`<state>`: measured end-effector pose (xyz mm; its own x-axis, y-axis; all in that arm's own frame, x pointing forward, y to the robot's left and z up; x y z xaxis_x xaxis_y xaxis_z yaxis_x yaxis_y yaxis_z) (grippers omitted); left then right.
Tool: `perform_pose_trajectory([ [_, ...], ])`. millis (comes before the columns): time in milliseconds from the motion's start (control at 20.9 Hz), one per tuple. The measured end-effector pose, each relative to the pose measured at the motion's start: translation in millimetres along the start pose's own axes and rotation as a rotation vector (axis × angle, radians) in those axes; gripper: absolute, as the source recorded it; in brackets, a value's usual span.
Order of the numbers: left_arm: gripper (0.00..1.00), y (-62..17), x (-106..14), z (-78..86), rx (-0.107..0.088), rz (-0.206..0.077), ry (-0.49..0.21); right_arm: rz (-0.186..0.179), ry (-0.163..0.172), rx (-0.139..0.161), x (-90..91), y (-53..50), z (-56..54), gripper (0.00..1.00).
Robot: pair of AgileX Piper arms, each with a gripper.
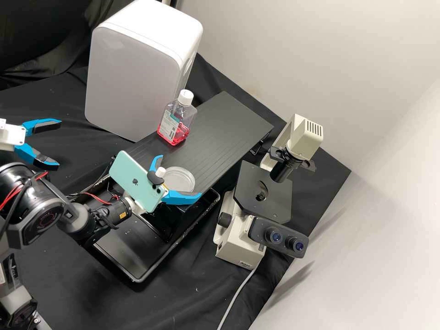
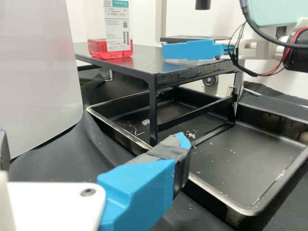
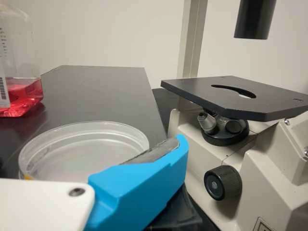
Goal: Remove the lid from the petri dish
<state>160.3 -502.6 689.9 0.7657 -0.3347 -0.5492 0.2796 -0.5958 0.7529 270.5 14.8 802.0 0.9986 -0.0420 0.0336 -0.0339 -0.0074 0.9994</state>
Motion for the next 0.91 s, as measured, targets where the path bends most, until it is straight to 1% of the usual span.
perform_pose_trajectory([
  [144,1.0,0.0,0.0,0.0,0.0,0.0,0.0,0.003,0.003,0.0,0.9,0.6,-0.7,1.0],
  [240,1.0,0.0,0.0,0.0,0.0,0.0,0.0,0.01,-0.001,-0.001,-1.4,3.3,0.8,1.0],
  [383,1.0,0.0,0.0,0.0,0.0,0.0,0.0,0.042,-0.013,0.0,-9.1,12.7,3.5,1.0],
  [431,1.0,0.0,0.0,0.0,0.0,0.0,0.0,0.058,-0.014,0.0,-12.1,17.0,3.6,1.0],
  [527,1.0,0.0,0.0,0.0,0.0,0.0,0.0,0.084,-0.009,0.001,-15.2,23.8,2.4,1.0],
  [623,1.0,0.0,0.0,0.0,0.0,0.0,0.0,0.101,-0.001,0.0,-16.9,28.4,0.8,1.0],
  [815,1.0,0.0,0.0,0.0,0.0,0.0,0.0,0.102,0.002,-0.002,-17.1,29.1,0.6,1.0],
  [911,1.0,0.0,0.0,0.0,0.0,0.0,0.0,0.096,0.004,-0.002,-16.9,27.5,-0.1,1.0],
])
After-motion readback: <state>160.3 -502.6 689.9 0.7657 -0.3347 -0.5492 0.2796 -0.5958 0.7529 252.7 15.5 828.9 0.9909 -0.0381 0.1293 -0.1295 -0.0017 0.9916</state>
